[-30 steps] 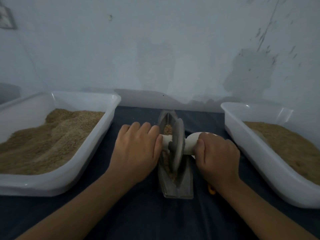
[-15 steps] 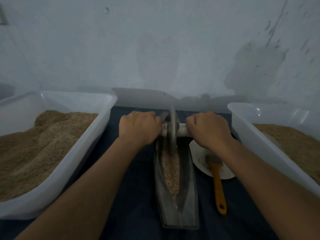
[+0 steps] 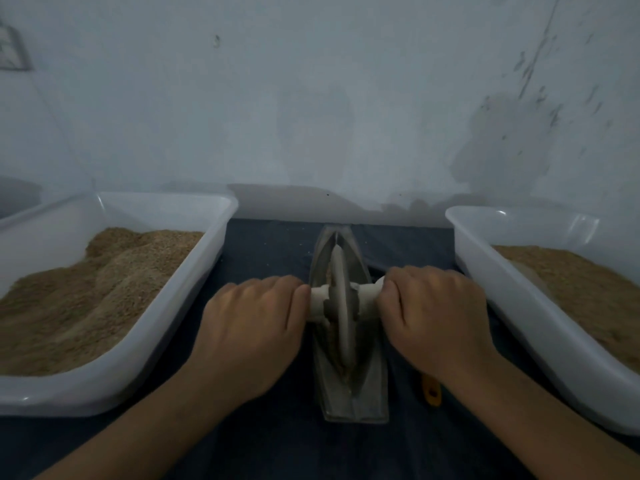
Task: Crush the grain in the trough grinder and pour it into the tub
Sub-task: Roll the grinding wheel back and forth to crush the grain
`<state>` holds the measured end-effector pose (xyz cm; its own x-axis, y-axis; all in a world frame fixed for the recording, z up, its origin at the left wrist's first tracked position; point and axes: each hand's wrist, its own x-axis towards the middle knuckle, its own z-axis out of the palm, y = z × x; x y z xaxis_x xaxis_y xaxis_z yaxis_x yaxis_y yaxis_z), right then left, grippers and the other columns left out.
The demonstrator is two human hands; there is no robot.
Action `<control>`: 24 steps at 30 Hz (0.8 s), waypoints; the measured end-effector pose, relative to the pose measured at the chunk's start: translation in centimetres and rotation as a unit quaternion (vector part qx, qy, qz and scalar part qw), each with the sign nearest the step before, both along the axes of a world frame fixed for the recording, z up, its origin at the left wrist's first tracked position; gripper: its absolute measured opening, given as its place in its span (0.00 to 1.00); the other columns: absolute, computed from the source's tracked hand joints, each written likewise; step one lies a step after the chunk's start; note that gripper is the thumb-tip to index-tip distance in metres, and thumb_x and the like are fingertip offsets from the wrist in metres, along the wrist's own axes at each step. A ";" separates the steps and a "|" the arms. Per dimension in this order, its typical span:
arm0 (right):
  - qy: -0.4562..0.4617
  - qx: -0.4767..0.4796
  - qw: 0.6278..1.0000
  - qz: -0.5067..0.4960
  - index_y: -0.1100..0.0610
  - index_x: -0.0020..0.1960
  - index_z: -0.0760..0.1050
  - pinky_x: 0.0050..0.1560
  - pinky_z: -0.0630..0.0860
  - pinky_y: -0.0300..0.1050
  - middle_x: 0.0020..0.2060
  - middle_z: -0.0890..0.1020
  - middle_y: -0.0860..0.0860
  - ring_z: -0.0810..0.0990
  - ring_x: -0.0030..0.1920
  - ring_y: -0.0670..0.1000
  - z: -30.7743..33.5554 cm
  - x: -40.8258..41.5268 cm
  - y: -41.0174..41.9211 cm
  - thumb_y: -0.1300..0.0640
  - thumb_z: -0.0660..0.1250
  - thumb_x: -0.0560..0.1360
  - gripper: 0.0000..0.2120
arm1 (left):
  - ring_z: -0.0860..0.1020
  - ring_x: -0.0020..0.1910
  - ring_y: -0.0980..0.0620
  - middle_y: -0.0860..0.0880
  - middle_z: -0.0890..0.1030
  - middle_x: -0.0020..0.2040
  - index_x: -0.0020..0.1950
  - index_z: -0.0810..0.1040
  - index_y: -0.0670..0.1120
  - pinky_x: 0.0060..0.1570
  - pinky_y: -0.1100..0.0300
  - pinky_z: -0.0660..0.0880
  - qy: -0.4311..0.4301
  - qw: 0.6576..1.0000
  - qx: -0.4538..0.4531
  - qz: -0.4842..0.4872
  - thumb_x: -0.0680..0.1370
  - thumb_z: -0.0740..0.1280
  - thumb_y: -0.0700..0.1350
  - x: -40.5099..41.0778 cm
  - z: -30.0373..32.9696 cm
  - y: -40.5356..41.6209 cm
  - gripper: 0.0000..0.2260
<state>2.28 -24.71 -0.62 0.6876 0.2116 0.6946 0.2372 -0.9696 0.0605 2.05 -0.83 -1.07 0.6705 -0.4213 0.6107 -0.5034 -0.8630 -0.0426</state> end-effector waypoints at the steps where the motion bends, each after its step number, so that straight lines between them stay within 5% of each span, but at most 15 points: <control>1: -0.005 0.001 1.000 0.006 0.50 0.31 0.68 0.26 0.67 0.45 0.24 0.66 0.43 0.64 0.24 0.47 0.0 0.1 0.1 0.49 0.51 0.81 0.20 | 0.66 0.27 0.54 0.57 0.68 0.33 0.41 0.65 0.55 0.29 0.58 0.60 -0.009 1.000 0.011 -0.004 0.82 0.52 0.50 0.2 -0.1 0.0 0.10; 5: 0.030 -0.002 0.999 -0.043 0.50 0.28 0.65 0.27 0.61 0.42 0.23 0.67 0.46 0.66 0.23 0.48 0.0 3.0 0.6 0.47 0.44 0.79 0.24 | 0.63 0.27 0.50 0.51 0.68 0.33 0.41 0.68 0.49 0.26 0.59 0.58 -0.038 0.992 0.115 0.036 0.80 0.57 0.45 3.3 -0.1 -0.6 0.08; 7: 0.077 -0.006 0.994 -0.081 0.52 0.30 0.66 0.29 0.66 0.44 0.25 0.70 0.48 0.69 0.26 0.51 0.2 5.3 0.4 0.47 0.41 0.79 0.25 | 0.66 0.29 0.48 0.51 0.69 0.35 0.42 0.68 0.49 0.29 0.58 0.59 -0.033 0.986 0.136 0.095 0.81 0.56 0.45 5.8 0.0 -1.7 0.08; 11: 0.150 -0.010 0.982 -0.114 0.54 0.42 0.67 0.38 0.76 0.51 0.33 0.68 0.50 0.71 0.35 0.54 1.0 8.6 0.7 0.56 0.54 0.81 0.10 | 0.69 0.37 0.47 0.51 0.72 0.41 0.46 0.71 0.49 0.31 0.59 0.57 0.016 0.978 0.117 0.173 0.83 0.55 0.44 10.6 1.0 -3.4 0.08; 13: 0.158 0.024 0.980 -0.117 0.54 0.43 0.68 0.41 0.78 0.55 0.34 0.67 0.50 0.71 0.36 0.54 1.2 9.0 0.9 0.56 0.53 0.82 0.11 | 0.69 0.38 0.47 0.50 0.71 0.41 0.47 0.70 0.48 0.31 0.59 0.55 0.034 0.976 0.116 0.182 0.84 0.55 0.44 10.8 1.2 -3.4 0.08; 18: 0.039 0.026 0.997 -0.054 0.52 0.31 0.67 0.33 0.62 0.47 0.25 0.67 0.46 0.67 0.27 0.51 -0.3 4.7 0.3 0.52 0.49 0.81 0.21 | 0.63 0.30 0.51 0.55 0.68 0.34 0.41 0.65 0.52 0.35 0.55 0.58 -0.037 0.990 0.050 0.131 0.84 0.52 0.48 5.2 -0.3 -2.3 0.12; 24: -0.017 0.018 1.000 -0.006 0.47 0.39 0.64 0.37 0.61 0.50 0.32 0.64 0.44 0.62 0.34 0.48 -1.5 0.2 -0.4 0.50 0.51 0.83 0.13 | 0.61 0.33 0.55 0.58 0.63 0.36 0.44 0.58 0.59 0.39 0.53 0.57 -0.041 0.995 -0.023 0.088 0.87 0.45 0.56 0.2 -1.0 -0.6 0.12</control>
